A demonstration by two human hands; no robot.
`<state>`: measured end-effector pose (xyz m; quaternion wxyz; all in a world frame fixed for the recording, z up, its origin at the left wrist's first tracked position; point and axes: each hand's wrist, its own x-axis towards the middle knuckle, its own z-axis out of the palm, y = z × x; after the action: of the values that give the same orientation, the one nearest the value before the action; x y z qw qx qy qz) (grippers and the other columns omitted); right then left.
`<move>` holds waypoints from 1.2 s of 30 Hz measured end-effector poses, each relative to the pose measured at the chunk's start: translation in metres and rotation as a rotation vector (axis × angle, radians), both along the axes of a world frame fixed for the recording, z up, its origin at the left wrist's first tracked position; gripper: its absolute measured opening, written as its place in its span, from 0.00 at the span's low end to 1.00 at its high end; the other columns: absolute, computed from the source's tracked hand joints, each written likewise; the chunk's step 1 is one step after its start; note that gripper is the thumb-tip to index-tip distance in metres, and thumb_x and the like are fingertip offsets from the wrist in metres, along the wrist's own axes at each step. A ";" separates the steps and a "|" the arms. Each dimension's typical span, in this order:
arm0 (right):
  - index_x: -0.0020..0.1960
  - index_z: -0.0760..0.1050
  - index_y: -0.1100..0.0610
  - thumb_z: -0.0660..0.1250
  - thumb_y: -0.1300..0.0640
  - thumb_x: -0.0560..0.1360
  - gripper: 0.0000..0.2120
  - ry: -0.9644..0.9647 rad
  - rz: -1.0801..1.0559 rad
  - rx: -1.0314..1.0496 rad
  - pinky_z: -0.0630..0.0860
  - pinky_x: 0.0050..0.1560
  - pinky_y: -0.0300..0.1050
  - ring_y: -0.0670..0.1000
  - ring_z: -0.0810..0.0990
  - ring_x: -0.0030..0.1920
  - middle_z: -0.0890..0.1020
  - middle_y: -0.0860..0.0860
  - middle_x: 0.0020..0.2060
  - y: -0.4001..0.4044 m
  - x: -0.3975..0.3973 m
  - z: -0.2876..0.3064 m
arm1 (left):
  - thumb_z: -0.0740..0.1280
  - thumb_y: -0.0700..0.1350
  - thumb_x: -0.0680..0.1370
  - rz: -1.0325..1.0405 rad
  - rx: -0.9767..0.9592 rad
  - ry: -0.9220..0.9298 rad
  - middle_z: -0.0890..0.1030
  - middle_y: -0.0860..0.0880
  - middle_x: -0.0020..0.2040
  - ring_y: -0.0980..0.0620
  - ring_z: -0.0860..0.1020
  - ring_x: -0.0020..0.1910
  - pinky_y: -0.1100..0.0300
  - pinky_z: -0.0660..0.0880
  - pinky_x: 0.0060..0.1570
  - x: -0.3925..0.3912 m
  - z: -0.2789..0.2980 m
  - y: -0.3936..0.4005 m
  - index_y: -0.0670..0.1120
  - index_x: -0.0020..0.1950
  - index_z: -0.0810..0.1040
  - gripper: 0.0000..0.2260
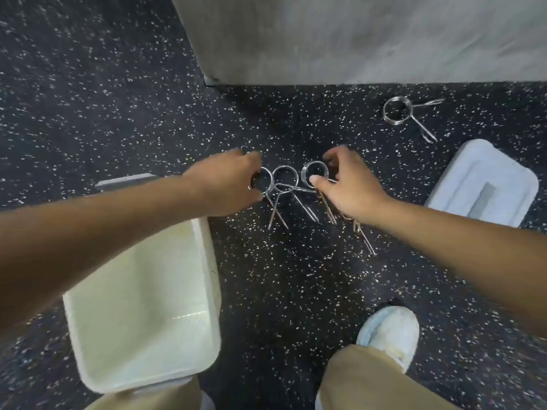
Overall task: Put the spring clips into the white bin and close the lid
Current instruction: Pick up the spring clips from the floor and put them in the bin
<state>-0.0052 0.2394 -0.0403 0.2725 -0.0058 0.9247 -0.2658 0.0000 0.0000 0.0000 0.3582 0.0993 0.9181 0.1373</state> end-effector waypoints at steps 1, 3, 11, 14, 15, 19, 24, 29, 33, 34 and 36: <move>0.69 0.67 0.53 0.68 0.44 0.77 0.25 0.022 0.038 0.023 0.74 0.60 0.49 0.52 0.76 0.58 0.73 0.53 0.64 0.000 -0.004 -0.008 | 0.68 0.56 0.77 -0.050 -0.048 -0.014 0.75 0.43 0.58 0.41 0.78 0.51 0.44 0.79 0.50 -0.005 -0.009 0.005 0.46 0.68 0.70 0.23; 0.69 0.66 0.53 0.68 0.44 0.77 0.25 0.056 0.120 0.067 0.72 0.58 0.45 0.52 0.75 0.59 0.71 0.54 0.66 0.001 -0.012 -0.022 | 0.70 0.56 0.77 -0.153 -0.147 -0.012 0.73 0.43 0.64 0.40 0.78 0.56 0.45 0.79 0.51 -0.013 -0.030 0.014 0.47 0.73 0.65 0.29; 0.67 0.64 0.50 0.69 0.38 0.73 0.29 0.105 0.278 0.170 0.73 0.51 0.46 0.54 0.77 0.56 0.70 0.53 0.65 -0.001 -0.022 -0.056 | 0.74 0.54 0.74 -0.337 -0.291 0.056 0.66 0.42 0.69 0.40 0.76 0.59 0.50 0.75 0.39 -0.024 -0.082 0.035 0.49 0.76 0.57 0.37; 0.67 0.64 0.51 0.69 0.38 0.73 0.29 0.111 0.305 0.190 0.75 0.51 0.47 0.55 0.78 0.54 0.72 0.53 0.62 -0.002 -0.026 -0.063 | 0.73 0.51 0.73 -0.332 -0.229 0.068 0.70 0.43 0.62 0.41 0.76 0.56 0.49 0.78 0.42 -0.027 -0.089 0.035 0.48 0.72 0.62 0.33; 0.66 0.65 0.51 0.69 0.39 0.74 0.28 0.113 0.317 0.205 0.75 0.51 0.47 0.55 0.78 0.53 0.72 0.53 0.62 -0.003 -0.027 -0.063 | 0.73 0.51 0.72 -0.343 -0.227 0.059 0.70 0.43 0.61 0.42 0.76 0.56 0.51 0.77 0.41 -0.028 -0.091 0.034 0.47 0.72 0.63 0.32; 0.65 0.68 0.53 0.67 0.41 0.74 0.25 0.041 0.343 0.184 0.74 0.48 0.46 0.53 0.78 0.50 0.74 0.52 0.57 -0.004 -0.035 -0.059 | 0.70 0.50 0.73 -0.406 -0.207 0.015 0.77 0.47 0.52 0.45 0.78 0.50 0.52 0.79 0.42 -0.030 -0.087 0.031 0.46 0.65 0.70 0.22; 0.60 0.73 0.55 0.64 0.44 0.76 0.18 -0.025 0.325 0.105 0.78 0.42 0.49 0.50 0.80 0.41 0.81 0.50 0.43 0.001 -0.046 -0.040 | 0.71 0.51 0.72 -0.444 -0.256 0.069 0.80 0.48 0.47 0.45 0.80 0.44 0.48 0.82 0.42 -0.044 -0.053 0.015 0.49 0.57 0.75 0.16; 0.66 0.72 0.53 0.61 0.49 0.81 0.16 -0.064 0.298 -0.006 0.70 0.32 0.37 0.43 0.77 0.35 0.80 0.47 0.43 0.011 -0.052 -0.017 | 0.71 0.53 0.72 -0.369 -0.211 0.187 0.77 0.48 0.47 0.46 0.78 0.43 0.52 0.79 0.38 -0.043 -0.004 -0.001 0.48 0.56 0.73 0.17; 0.66 0.71 0.48 0.58 0.53 0.83 0.13 -0.070 0.207 -0.185 0.75 0.39 0.40 0.43 0.81 0.42 0.81 0.47 0.52 0.014 -0.048 0.000 | 0.72 0.54 0.70 -0.291 -0.101 0.280 0.77 0.51 0.45 0.46 0.78 0.42 0.49 0.80 0.38 -0.022 0.037 -0.023 0.51 0.52 0.72 0.15; 0.66 0.72 0.48 0.57 0.54 0.83 0.13 -0.059 0.153 -0.240 0.76 0.42 0.43 0.47 0.81 0.45 0.82 0.46 0.54 0.014 -0.046 0.004 | 0.72 0.53 0.70 -0.263 -0.055 0.292 0.76 0.52 0.43 0.47 0.78 0.40 0.49 0.80 0.38 -0.013 0.045 -0.031 0.53 0.49 0.71 0.13; 0.65 0.73 0.50 0.55 0.57 0.83 0.14 -0.052 0.052 -0.324 0.74 0.45 0.44 0.48 0.80 0.46 0.82 0.46 0.55 0.009 -0.043 0.015 | 0.70 0.52 0.69 -0.215 0.021 0.309 0.75 0.55 0.40 0.50 0.77 0.37 0.51 0.78 0.35 0.005 0.061 -0.046 0.55 0.44 0.68 0.12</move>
<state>-0.0478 0.2485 -0.0256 0.2984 -0.0669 0.8619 -0.4044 0.0049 -0.0456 0.0609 0.2247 0.2204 0.9448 0.0909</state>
